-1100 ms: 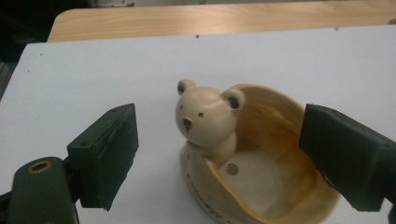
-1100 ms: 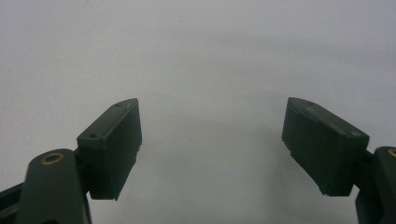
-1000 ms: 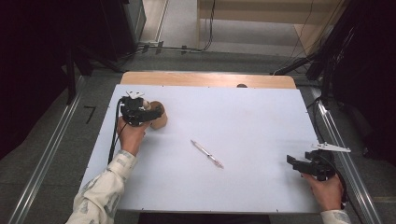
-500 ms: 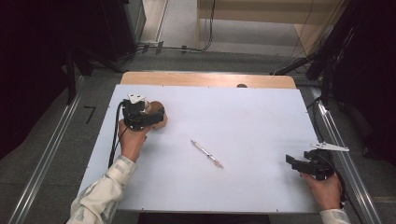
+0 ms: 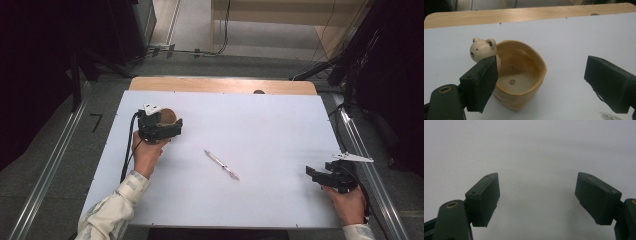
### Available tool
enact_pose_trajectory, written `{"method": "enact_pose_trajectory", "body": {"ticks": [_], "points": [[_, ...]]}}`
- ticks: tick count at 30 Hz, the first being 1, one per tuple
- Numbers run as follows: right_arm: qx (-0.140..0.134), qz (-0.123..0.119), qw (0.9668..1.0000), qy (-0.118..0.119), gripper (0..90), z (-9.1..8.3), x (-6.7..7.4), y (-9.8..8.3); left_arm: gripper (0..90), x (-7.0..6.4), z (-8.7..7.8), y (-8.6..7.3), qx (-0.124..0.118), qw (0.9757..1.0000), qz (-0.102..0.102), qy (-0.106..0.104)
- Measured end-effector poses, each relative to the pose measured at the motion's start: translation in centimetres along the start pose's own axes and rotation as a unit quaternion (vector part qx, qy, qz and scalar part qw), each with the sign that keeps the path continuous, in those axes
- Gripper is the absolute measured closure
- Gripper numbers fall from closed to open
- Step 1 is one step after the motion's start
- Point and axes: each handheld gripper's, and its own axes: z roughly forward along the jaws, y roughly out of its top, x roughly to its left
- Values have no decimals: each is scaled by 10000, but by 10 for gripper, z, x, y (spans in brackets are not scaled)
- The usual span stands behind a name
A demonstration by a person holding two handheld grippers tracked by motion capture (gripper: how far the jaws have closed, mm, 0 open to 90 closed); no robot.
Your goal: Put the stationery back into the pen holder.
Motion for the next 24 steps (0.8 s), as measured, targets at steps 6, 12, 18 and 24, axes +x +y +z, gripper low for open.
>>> {"method": "enact_pose_trajectory", "body": {"ticks": [6,12,18,24], "points": [[3,-8,10000,1,188,0,0,0,128,-10,0,-5,13,9999,55,-115],[1,5,10000,1,188,0,0,0,129,-20,0,-7,33,9995,222,-201],[12,1,10000,-1,188,0,0,0,131,-30,2,-11,120,9988,365,-317],[4,-6,10000,6,188,0,0,0,131,-40,7,-18,234,9976,461,-459]]}}
